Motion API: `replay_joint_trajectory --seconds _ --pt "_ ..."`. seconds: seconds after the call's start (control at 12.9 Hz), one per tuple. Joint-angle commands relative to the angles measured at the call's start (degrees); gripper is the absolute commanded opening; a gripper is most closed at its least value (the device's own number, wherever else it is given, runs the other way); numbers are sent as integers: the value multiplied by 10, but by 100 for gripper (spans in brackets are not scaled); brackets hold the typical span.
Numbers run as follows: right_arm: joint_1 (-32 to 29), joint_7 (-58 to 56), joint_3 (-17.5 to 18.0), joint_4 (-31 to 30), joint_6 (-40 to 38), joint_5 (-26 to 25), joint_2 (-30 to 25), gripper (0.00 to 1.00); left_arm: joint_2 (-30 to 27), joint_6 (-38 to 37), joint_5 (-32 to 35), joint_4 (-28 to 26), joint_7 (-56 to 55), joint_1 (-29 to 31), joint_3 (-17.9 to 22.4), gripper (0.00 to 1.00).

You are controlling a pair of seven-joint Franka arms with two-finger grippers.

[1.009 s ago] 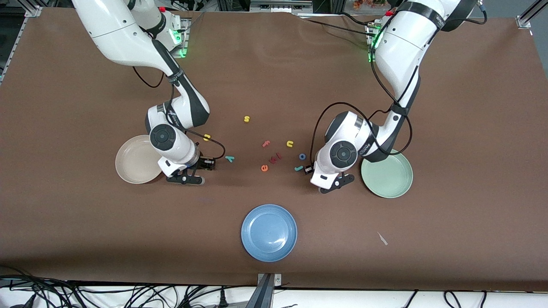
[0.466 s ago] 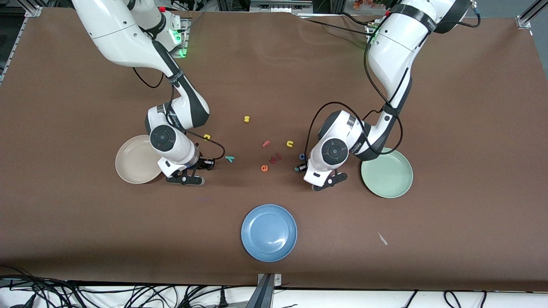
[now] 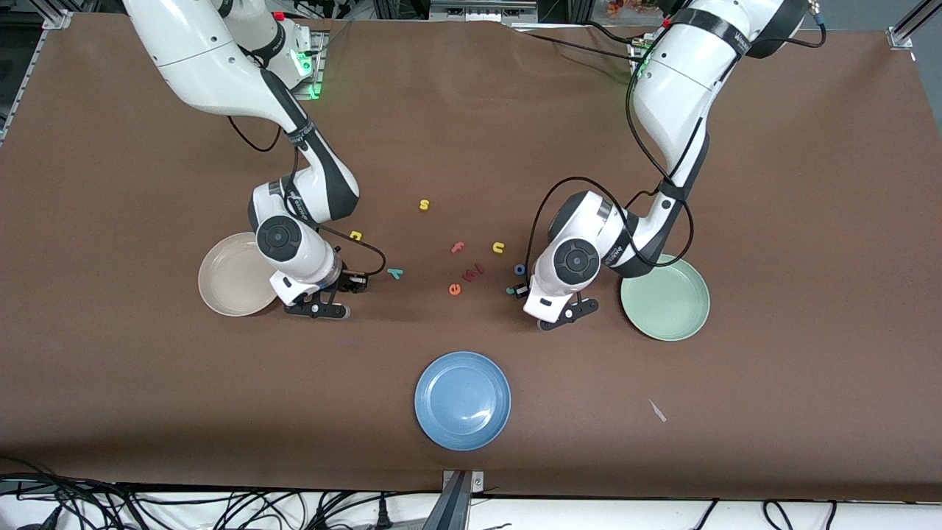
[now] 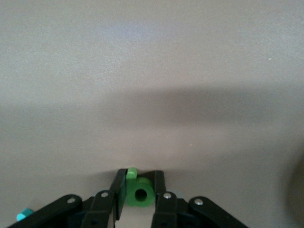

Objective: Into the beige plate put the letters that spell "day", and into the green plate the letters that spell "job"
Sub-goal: 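Grasp the green b and pink a with the right and left grippers, then carry the b to the beige plate while the left gripper carries a to green plate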

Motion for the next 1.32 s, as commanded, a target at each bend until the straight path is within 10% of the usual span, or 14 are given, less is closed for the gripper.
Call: replay_joint_trajectory --seconds 0.0,0.7,1.24 --pt "2 8 3 13 3 -4 14 24 5 4 13 10 -1 -6 4 21" --pt "-5 -6 2 81 -118 -8 5 20 -17 -9 14 20 3 24 1 8" --pt "-10 -157 -54 12 -193 -4 -89 18 -68 -105 16 10 129 82 6 2"
